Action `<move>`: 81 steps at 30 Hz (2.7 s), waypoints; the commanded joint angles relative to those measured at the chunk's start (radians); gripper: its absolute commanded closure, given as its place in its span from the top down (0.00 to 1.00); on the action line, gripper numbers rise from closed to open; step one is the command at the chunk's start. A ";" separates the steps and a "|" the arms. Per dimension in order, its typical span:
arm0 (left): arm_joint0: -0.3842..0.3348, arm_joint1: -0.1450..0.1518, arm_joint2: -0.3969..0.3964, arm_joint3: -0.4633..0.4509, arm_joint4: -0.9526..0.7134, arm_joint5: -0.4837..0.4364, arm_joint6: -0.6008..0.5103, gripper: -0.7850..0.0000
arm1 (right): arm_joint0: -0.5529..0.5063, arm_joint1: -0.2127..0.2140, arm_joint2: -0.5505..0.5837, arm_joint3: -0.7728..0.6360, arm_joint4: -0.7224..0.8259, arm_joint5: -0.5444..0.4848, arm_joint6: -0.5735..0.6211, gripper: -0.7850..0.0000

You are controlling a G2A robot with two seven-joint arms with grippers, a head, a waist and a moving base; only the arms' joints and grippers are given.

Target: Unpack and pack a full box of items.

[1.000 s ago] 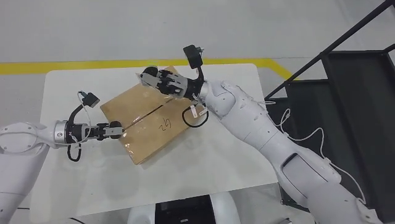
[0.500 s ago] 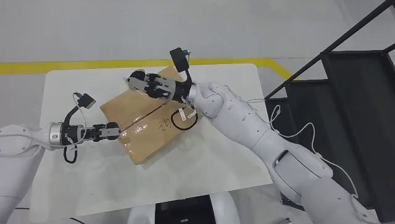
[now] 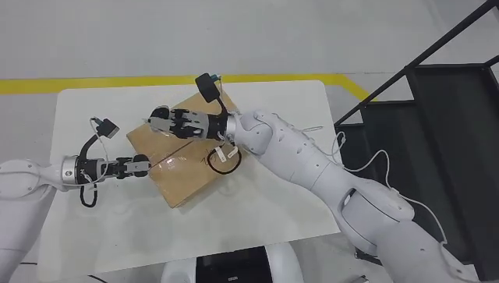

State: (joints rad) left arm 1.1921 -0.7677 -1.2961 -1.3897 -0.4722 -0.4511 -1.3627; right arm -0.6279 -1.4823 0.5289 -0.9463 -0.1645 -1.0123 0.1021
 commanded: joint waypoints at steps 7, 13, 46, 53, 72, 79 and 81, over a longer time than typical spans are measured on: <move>0.024 0.006 -0.031 -0.014 -0.003 -0.002 0.002 1.00 | 0.020 -0.021 -0.033 0.085 0.048 0.000 0.100 0.00; 0.048 0.010 -0.055 -0.032 -0.003 0.000 0.004 1.00 | 0.037 -0.035 -0.039 0.096 0.032 0.000 0.127 0.00; 0.133 0.023 -0.205 -0.112 -0.216 0.019 -0.025 1.00 | 0.121 -0.024 -0.126 0.049 -0.285 0.000 -0.193 0.00; 0.159 0.020 -0.247 -0.092 -0.313 0.021 -0.021 1.00 | 0.146 -0.016 -0.174 0.064 -0.378 0.000 -0.283 0.11; 0.189 0.014 -0.288 -0.055 -0.284 0.028 -0.011 1.00 | 0.265 -0.032 -0.337 0.108 -0.587 0.000 -0.472 1.00; 0.197 0.011 -0.297 -0.056 -0.277 0.030 -0.012 1.00 | 0.279 -0.052 -0.346 0.144 -0.623 0.000 -0.651 1.00; 0.199 0.010 -0.298 -0.057 -0.276 0.032 -0.011 1.00 | 0.286 -0.059 -0.348 0.151 -0.644 0.000 -0.686 1.00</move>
State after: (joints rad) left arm 1.3899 -0.7573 -1.5934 -1.4461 -0.7483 -0.4205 -1.3744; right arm -0.3449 -1.5378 0.1816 -0.7981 -0.7980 -1.0123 -0.5633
